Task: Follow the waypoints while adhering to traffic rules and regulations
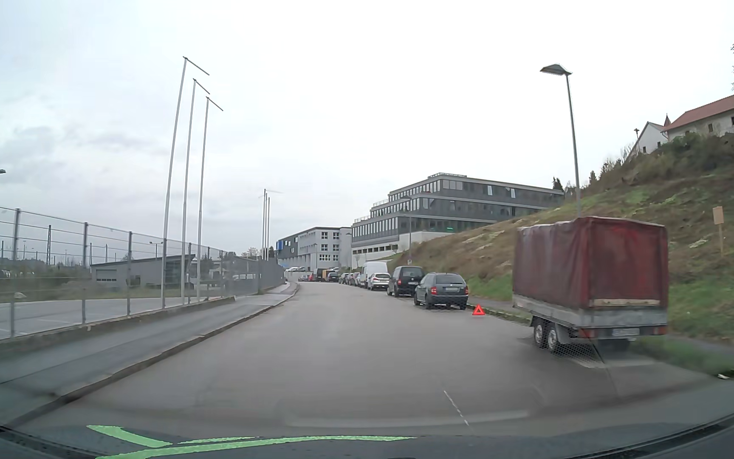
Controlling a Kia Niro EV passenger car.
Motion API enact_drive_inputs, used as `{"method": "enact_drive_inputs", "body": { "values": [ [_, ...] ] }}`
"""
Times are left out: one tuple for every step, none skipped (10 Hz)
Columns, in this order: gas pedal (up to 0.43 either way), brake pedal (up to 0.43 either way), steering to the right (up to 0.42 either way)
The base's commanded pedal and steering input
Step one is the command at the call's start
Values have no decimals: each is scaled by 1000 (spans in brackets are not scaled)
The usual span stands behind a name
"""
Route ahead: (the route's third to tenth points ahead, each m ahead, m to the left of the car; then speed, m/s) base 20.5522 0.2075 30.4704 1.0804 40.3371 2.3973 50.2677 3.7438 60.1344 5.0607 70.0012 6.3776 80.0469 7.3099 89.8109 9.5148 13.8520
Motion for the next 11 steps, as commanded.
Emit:
{"method": "enact_drive_inputs", "body": {
  "values": [
    [150, 0, -5],
    [138, 0, -6],
    [110, 0, -7],
    [98, 0, -7],
    [87, 0, -8],
    [79, 0, -9],
    [67, 0, -10],
    [67, 0, -10],
    [67, 0, -11],
    [67, 0, -14],
    [67, 0, -16]
  ]
}}
